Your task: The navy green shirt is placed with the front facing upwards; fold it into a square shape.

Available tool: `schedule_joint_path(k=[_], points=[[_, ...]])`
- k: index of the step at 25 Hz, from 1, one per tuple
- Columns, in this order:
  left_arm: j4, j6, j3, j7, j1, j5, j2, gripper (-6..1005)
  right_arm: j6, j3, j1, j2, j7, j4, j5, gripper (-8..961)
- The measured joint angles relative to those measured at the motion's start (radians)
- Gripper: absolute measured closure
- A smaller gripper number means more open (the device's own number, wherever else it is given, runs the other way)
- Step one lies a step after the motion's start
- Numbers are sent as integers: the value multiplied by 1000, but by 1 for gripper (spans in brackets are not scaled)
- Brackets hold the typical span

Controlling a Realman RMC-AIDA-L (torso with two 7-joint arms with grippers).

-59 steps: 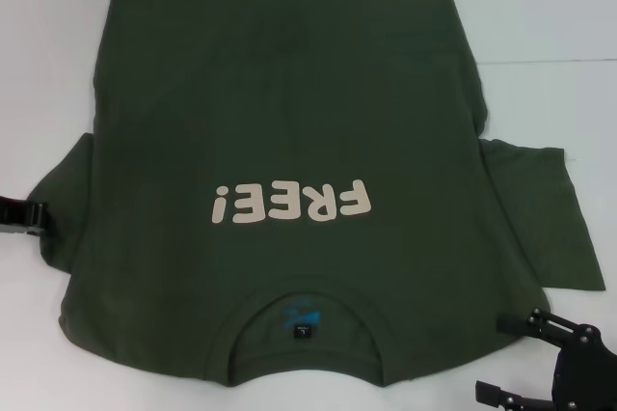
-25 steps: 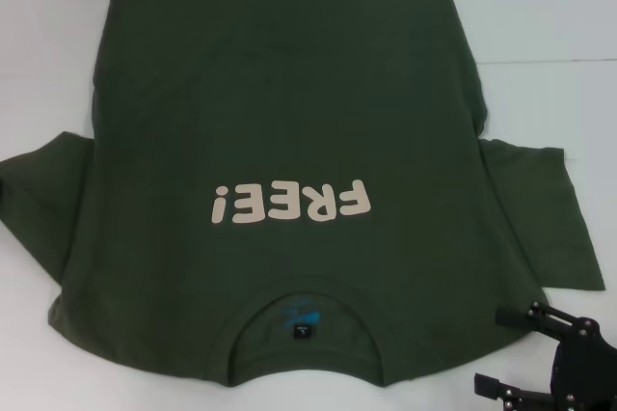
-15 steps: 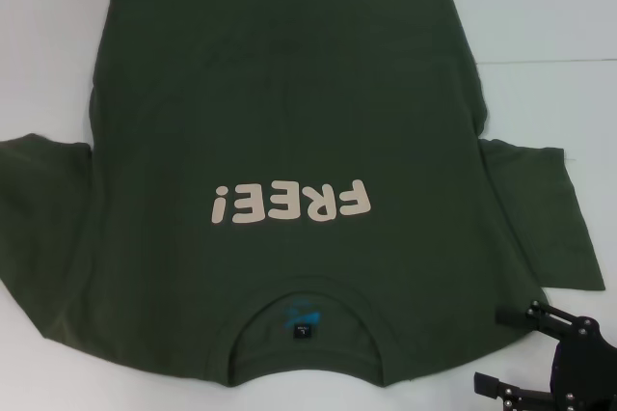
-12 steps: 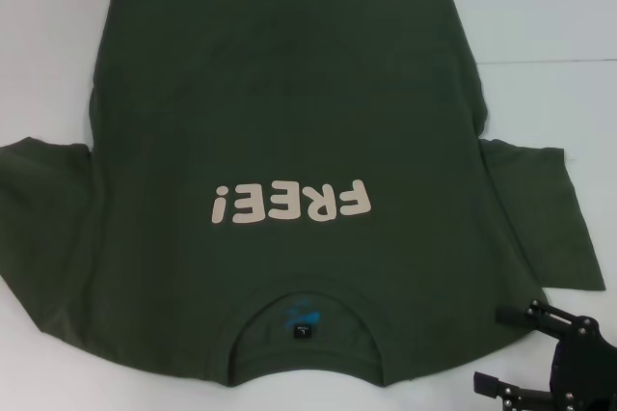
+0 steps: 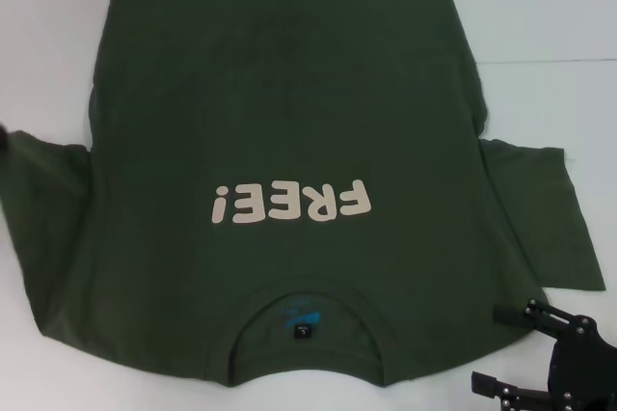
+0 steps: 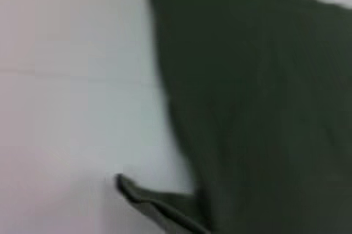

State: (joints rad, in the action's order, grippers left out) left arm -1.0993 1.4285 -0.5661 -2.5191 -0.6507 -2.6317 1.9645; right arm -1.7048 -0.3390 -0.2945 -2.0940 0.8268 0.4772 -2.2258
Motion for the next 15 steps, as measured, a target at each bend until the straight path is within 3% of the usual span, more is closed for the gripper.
schedule_joint_path(k=[5,15], points=[[-42,72,-7,-5,-7,70,14,922,-2,0,-2,0,0,0,0,36],[-37,73,-57,-5,-28,110,110,917,-3,0,-8,0,0,-1,0,37]])
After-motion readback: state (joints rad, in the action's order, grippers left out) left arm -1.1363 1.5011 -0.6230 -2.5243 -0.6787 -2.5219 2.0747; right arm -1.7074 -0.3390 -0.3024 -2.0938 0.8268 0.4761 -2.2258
